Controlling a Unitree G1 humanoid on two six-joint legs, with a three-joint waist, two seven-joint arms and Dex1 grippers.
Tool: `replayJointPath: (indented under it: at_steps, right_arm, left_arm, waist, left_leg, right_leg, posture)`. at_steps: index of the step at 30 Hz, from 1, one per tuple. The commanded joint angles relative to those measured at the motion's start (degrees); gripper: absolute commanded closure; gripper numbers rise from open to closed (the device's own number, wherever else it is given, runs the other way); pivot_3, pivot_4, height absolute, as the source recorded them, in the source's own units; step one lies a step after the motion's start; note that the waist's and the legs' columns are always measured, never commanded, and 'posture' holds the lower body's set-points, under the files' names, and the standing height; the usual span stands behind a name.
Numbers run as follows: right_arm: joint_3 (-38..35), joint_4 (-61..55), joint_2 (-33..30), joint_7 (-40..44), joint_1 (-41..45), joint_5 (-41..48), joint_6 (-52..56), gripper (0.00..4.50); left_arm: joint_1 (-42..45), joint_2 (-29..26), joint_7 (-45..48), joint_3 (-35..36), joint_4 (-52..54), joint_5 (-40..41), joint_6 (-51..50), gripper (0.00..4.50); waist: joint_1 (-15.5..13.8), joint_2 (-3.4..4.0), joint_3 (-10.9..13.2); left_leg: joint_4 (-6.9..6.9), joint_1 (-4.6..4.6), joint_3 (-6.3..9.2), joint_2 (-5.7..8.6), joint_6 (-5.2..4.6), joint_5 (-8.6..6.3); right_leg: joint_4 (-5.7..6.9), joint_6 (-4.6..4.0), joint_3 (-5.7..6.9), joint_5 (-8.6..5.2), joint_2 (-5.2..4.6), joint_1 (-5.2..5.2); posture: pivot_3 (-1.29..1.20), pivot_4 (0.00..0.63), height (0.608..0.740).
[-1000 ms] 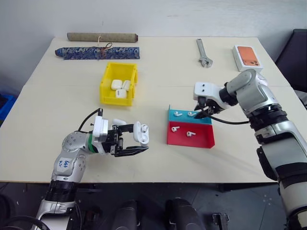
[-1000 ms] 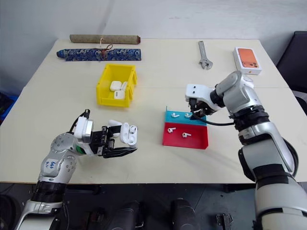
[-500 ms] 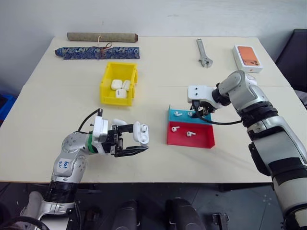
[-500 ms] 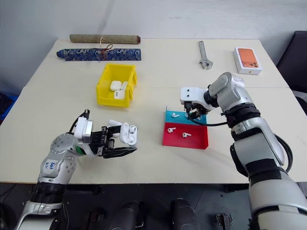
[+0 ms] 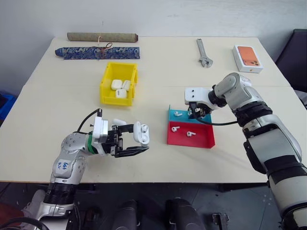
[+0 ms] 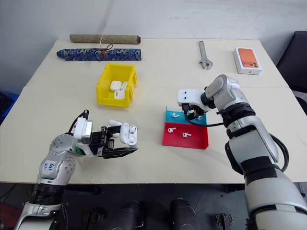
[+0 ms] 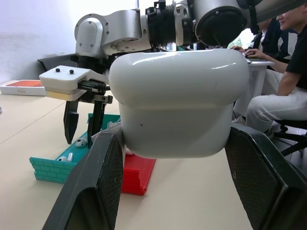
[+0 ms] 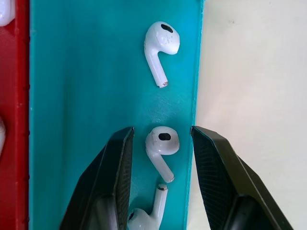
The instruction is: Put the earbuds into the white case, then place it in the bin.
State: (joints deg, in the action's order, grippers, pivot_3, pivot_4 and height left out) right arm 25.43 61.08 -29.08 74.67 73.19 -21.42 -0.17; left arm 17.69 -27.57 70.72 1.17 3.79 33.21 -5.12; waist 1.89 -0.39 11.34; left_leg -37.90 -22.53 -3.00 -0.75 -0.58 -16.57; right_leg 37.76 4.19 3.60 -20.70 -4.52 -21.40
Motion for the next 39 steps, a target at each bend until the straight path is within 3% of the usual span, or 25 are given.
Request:
replayJointPath:
  at_steps: [1, 20, 25, 39]
  right_arm:
    - [0.1, 0.8, -0.3, 0.2, 1.1, -0.8, -0.6, 2.61]
    - [-0.5, 2.2, 0.0, 0.8, 1.1, -0.5, -0.6, 2.61]
    - [-0.7, 2.3, 0.3, -0.3, 0.9, -0.6, -0.7, 4.07]
    - [-3.9, 0.3, -1.1, 1.2, 1.1, 2.2, 1.3, 4.08]
  left_arm:
    - [-0.4, -0.6, -0.2, 0.8, 2.3, 0.5, 0.1, 1.75]
    - [-0.2, -0.7, -0.4, 0.8, 2.4, 0.5, 0.0, 1.75]
    - [-0.1, -0.7, -0.4, 0.8, 2.3, 0.6, -0.1, 1.75]
    - [1.6, -0.3, -0.4, 0.6, 0.5, 0.1, 0.5, 1.75]
  waist:
    - [0.0, 0.0, 0.0]
    - [0.0, 0.0, 0.0]
    - [0.0, 0.0, 0.0]
    - [0.0, 0.0, 0.0]
  left_leg:
    - [0.0, 0.0, 0.0, 0.0, 0.0, 0.0]
    - [0.0, 0.01, 0.0, 0.0, 0.0, 0.0]
    - [0.0, 0.01, 0.0, 0.0, 0.0, 0.0]
    - [0.0, 0.01, 0.0, 0.0, 0.0, 0.0]
  right_leg:
    - [0.0, 0.0, 0.0, 0.0, 0.0, 0.0]
    - [0.0, 0.0, 0.0, 0.0, 0.0, 0.01]
    - [0.0, 0.0, 0.0, 0.0, 0.0, 0.01]
    - [0.0, 0.0, 0.0, 0.0, 0.0, 0.01]
  posture:
    - [0.0, 0.15, 0.74]
    - [0.0, 0.15, 0.74]
    - [0.0, 0.15, 0.74]
    - [0.0, 0.15, 0.74]
